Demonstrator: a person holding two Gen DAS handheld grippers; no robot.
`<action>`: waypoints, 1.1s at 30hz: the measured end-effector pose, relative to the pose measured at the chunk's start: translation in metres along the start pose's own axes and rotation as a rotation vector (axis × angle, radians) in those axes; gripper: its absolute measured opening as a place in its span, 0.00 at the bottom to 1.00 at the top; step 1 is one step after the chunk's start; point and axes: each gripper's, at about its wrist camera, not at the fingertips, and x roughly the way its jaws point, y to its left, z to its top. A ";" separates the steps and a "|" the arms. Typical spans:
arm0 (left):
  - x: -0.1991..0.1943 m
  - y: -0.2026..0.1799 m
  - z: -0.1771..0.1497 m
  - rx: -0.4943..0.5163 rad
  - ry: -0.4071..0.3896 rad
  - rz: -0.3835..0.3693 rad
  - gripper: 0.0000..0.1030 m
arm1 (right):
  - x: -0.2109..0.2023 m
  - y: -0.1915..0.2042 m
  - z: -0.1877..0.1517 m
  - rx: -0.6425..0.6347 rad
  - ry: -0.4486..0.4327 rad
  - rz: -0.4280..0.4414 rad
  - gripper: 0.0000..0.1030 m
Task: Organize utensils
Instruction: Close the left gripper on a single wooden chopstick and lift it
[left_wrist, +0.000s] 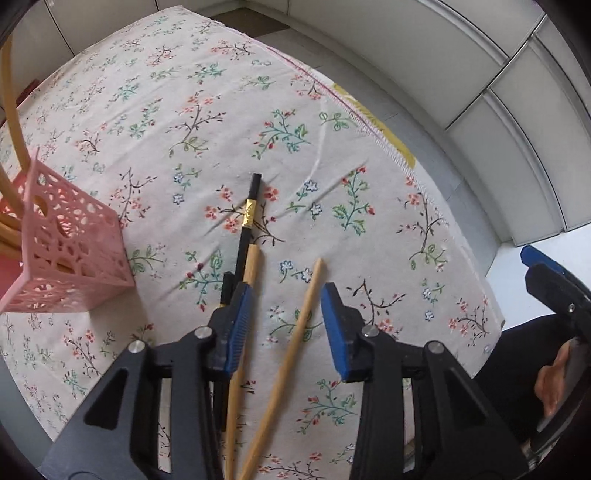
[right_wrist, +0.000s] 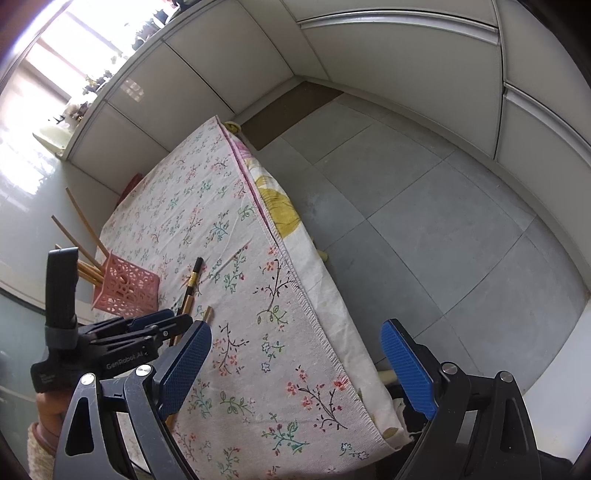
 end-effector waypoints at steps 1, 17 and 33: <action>0.004 0.000 0.002 0.005 0.005 0.001 0.40 | 0.001 0.000 0.000 0.002 0.006 0.001 0.92; 0.031 0.012 0.015 -0.106 0.041 -0.090 0.30 | 0.006 0.000 0.000 0.006 0.021 -0.008 0.92; 0.028 0.089 -0.003 -0.257 0.076 -0.205 0.28 | 0.001 0.009 -0.002 -0.047 -0.013 -0.035 0.92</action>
